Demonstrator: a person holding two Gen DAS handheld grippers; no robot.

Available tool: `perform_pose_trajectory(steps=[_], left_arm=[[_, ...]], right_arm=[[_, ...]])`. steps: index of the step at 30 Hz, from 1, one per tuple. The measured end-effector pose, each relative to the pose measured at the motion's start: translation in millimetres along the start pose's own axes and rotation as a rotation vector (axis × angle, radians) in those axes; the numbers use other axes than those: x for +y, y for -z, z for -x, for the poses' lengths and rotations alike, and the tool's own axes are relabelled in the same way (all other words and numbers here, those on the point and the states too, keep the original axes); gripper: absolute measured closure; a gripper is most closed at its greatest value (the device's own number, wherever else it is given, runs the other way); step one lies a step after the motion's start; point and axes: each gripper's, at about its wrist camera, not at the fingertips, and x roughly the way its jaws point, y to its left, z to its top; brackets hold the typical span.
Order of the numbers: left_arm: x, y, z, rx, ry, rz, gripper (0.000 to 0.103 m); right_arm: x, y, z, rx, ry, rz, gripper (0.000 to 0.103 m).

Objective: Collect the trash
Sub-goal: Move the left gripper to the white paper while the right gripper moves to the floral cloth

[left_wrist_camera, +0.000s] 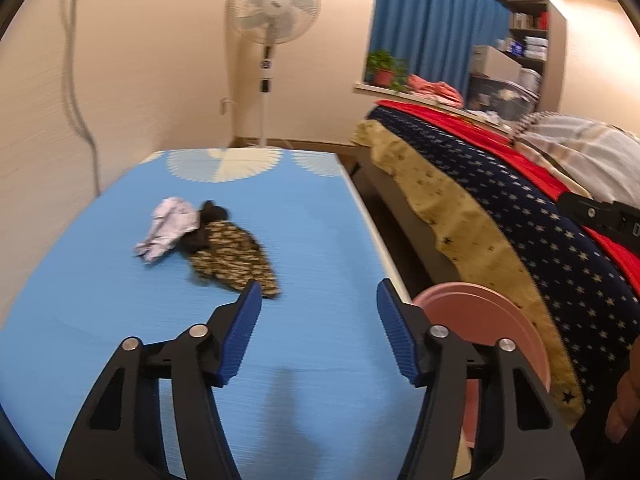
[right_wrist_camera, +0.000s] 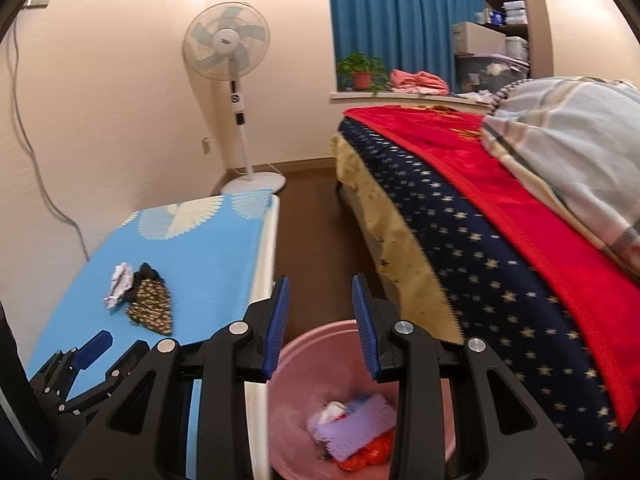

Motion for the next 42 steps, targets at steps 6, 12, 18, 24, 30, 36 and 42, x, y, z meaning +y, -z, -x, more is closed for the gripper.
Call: perform_pose_trajectory(steps=[6, 12, 18, 24, 30, 36, 42], left_arm=[[35, -4, -3, -0.013, -0.084, 0.065, 0.062], [69, -9, -5, -0.036, -0.163, 0.133, 0.075], [93, -12, -12, -0.032, -0.211, 0.175, 0.075], [114, -12, -24, -0.005, -0.237, 0.215, 0.075], [135, -14, -44, 0.028, -0.247, 0.265, 0.075], [148, -22, -66, 0.041, -0.244, 0.301, 0.075], [159, -26, -89, 0.070, -0.225, 0.358, 0.057]], right_arm=[[27, 6, -22, 0.016, -0.071, 0.030, 0.069], [51, 7, -43, 0.022, -0.145, 0.024, 0.071], [84, 15, -66, 0.046, -0.242, 0.049, 0.072], [103, 20, -89, 0.080, -0.301, 0.032, 0.072], [117, 27, -114, 0.124, -0.340, 0.005, 0.072], [133, 32, -134, 0.172, -0.384, 0.029, 0.071], [143, 41, -159, 0.255, -0.417, 0.028, 0.070]])
